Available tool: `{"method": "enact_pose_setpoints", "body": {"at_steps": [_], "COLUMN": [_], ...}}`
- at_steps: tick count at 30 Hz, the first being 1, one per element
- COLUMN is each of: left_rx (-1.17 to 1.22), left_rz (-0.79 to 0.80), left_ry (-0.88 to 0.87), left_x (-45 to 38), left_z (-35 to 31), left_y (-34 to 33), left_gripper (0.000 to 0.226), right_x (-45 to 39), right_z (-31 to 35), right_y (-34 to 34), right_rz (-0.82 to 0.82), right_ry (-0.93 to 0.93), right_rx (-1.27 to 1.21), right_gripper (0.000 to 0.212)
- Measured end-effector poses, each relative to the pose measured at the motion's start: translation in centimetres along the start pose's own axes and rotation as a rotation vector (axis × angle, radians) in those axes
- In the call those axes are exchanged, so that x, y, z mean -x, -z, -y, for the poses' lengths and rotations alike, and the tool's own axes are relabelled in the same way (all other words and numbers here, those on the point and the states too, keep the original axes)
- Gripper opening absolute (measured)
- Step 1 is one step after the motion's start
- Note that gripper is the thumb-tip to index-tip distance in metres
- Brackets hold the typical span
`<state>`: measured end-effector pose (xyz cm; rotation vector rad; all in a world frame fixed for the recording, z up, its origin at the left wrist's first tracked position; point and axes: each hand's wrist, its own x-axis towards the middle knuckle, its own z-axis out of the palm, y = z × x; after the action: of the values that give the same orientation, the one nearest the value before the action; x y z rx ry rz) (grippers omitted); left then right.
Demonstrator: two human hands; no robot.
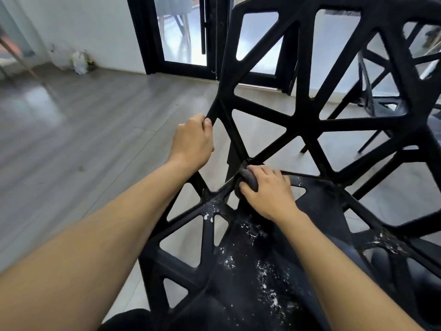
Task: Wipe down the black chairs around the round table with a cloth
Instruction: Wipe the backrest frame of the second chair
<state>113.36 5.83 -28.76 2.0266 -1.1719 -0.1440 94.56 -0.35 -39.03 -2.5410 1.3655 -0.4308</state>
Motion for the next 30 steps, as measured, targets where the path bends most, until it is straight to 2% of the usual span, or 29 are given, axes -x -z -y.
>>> {"method": "enact_pose_setpoints", "body": {"at_steps": [5, 7, 10, 13, 16, 24, 26, 30], "left_rx": [-0.129, -0.064, 0.047, 0.153, 0.192, 0.141, 0.191, 0.214], "left_rz": [0.053, 0.064, 0.034, 0.019, 0.03, -0.004, -0.014, 0.04], "left_ry": [-0.025, -0.003, 0.032, 0.073, 0.103, 0.02, 0.04, 0.082], "left_x": [6.7, 10.7, 12.1, 11.4, 11.3, 10.9, 10.7, 10.8], "left_z": [3.6, 5.0, 5.6, 4.8, 4.3, 5.2, 5.6, 5.6], "left_y": [2.5, 3.5, 3.3, 2.8, 2.5, 2.3, 2.2, 2.3], "left_gripper": [0.025, 0.024, 0.024, 0.025, 0.024, 0.025, 0.026, 0.027], "right_x": [0.2, 0.0, -0.7, -1.7, -1.7, 3.7, 5.7, 9.3], "right_z": [-0.7, -0.7, -0.1, 0.0, 1.8, 11.2, 13.1, 15.1], "right_y": [-0.3, -0.4, -0.5, -0.5, -0.4, -1.4, -1.4, -2.2], "right_rz": [-0.032, -0.051, -0.088, -0.136, -0.17, -0.173, -0.195, -0.303], "right_ry": [0.052, 0.057, 0.046, -0.06, -0.24, -0.399, -0.383, -0.198], "right_rx": [-0.103, -0.08, -0.028, -0.098, -0.245, -0.37, -0.373, -0.275], "right_gripper": [0.054, 0.049, 0.039, 0.029, 0.029, 0.035, 0.034, 0.028]}}
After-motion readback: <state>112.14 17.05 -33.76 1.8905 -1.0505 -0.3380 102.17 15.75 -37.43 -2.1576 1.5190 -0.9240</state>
